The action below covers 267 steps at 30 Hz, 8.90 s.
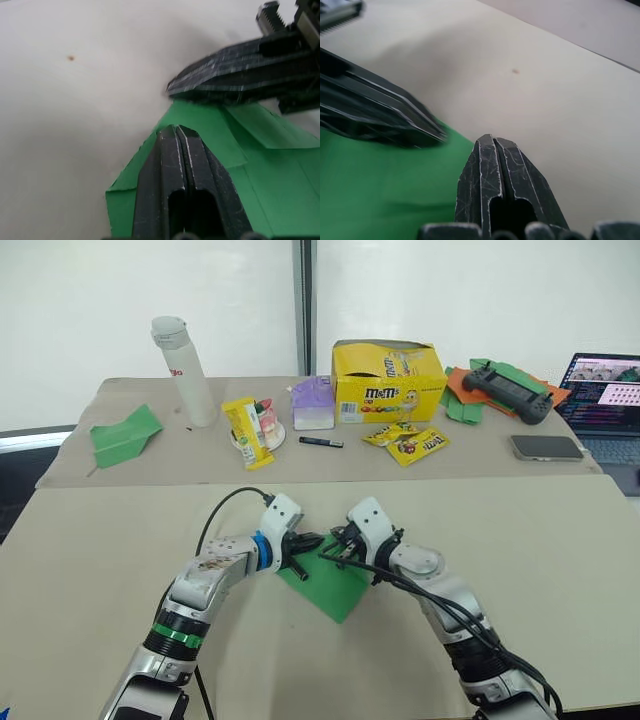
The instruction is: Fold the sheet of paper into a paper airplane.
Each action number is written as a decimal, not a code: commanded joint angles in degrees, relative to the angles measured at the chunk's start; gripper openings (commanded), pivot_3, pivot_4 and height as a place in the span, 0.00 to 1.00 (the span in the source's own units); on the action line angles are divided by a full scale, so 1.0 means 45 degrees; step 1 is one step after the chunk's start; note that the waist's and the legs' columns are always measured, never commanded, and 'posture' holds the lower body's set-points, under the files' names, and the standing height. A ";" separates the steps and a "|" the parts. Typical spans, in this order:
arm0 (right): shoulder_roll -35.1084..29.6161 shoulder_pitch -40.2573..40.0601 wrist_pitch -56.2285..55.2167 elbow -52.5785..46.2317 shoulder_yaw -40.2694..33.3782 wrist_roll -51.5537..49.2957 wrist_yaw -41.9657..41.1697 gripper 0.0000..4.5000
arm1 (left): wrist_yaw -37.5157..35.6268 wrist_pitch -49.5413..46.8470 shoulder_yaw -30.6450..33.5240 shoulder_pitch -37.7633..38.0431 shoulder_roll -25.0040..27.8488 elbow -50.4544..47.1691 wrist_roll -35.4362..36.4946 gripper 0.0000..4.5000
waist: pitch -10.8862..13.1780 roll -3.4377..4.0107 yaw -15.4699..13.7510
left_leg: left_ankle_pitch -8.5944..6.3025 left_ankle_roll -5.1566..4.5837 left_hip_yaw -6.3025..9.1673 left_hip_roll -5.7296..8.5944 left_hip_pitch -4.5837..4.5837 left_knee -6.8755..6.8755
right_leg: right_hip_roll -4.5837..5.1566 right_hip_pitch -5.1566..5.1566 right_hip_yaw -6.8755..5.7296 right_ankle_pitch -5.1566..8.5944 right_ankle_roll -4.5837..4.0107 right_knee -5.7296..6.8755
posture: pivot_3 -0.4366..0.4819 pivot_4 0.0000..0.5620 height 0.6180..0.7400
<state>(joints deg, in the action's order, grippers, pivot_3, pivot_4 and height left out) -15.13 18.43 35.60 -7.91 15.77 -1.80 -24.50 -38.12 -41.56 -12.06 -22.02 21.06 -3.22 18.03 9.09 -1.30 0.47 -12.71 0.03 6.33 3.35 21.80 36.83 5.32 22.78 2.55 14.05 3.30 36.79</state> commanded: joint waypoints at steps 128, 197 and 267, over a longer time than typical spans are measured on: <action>-0.5855 -0.2368 0.3301 -0.6889 0.1803 -0.1659 -0.2927 0.01 | -0.2088 0.1489 -0.1409 0.0446 0.0358 0.0753 -0.1635 0.00 | -0.0011 -0.0028 0.0083 | -0.0046 -0.0040 0.0010 -0.0063 -0.0039 -0.0012 | -0.0019 -0.0117 -0.0038 0.0071 0.0107 -0.0150 | 0.48 0.27 1.00; -0.6386 -0.0505 -0.5603 -0.2422 0.2153 0.3759 -0.3018 0.01 | -0.3601 0.1972 0.0034 -0.0502 0.0789 0.0053 0.0050 0.00 | 0.0030 -0.0024 0.0057 | -0.0040 -0.0036 -0.0037 -0.0023 0.0128 0.0013 | -0.0008 0.0086 -0.0019 -0.0001 -0.0002 -0.0083 | 0.48 0.27 1.00; -0.5089 -0.1418 -0.7357 -0.2897 0.0263 0.7495 -0.3274 0.35 | -0.0080 0.1584 -0.0937 0.0075 -0.2189 0.0602 -0.0551 0.00 | 0.0030 -0.0025 0.0042 | -0.0020 -0.0002 -0.0053 -0.0009 0.0101 0.0055 | -0.0011 0.0075 -0.0004 0.0001 -0.0005 0.0001 | 0.48 0.27 1.00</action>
<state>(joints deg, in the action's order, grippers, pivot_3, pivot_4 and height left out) -37.59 12.13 2.12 -18.58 18.96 32.94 -38.66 -38.27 -34.50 -16.21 -21.99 11.33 0.54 15.48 9.23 -1.41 0.66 -12.80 0.02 6.09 3.31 22.26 37.08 5.27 23.12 2.53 14.06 3.28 36.79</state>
